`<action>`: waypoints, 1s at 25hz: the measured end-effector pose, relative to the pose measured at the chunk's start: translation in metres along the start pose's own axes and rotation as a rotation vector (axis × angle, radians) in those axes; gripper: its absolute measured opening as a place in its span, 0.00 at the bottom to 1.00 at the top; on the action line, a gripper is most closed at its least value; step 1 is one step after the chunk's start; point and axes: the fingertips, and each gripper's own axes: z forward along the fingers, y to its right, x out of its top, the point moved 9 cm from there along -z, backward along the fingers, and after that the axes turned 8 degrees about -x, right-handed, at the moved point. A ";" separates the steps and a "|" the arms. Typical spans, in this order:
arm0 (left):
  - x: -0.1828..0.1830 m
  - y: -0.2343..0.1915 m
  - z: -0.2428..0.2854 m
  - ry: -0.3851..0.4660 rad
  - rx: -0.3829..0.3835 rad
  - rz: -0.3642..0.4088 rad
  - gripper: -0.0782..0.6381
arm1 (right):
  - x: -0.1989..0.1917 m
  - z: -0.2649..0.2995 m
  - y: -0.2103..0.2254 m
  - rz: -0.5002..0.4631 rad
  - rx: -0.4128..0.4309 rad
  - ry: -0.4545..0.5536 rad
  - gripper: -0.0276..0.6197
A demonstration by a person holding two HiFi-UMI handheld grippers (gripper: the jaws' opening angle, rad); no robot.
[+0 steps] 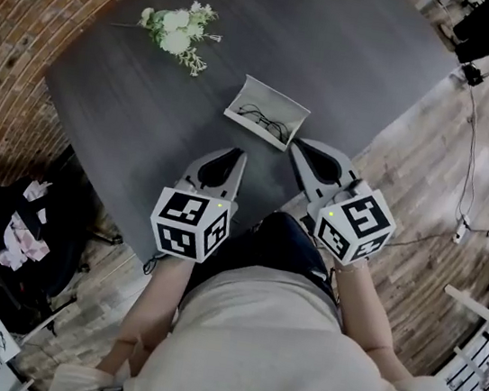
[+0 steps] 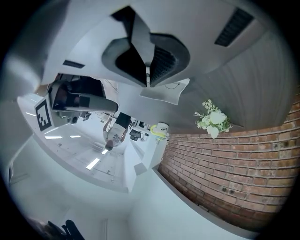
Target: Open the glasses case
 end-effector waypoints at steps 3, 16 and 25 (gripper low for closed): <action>-0.003 0.008 -0.003 0.003 -0.018 -0.002 0.16 | -0.002 -0.008 -0.009 0.000 0.004 -0.007 0.05; -0.016 0.016 -0.013 -0.016 0.004 -0.008 0.16 | -0.016 -0.024 -0.031 0.024 0.031 -0.057 0.05; -0.026 0.023 -0.010 -0.054 -0.004 -0.023 0.16 | -0.023 -0.024 -0.027 0.035 0.014 -0.094 0.05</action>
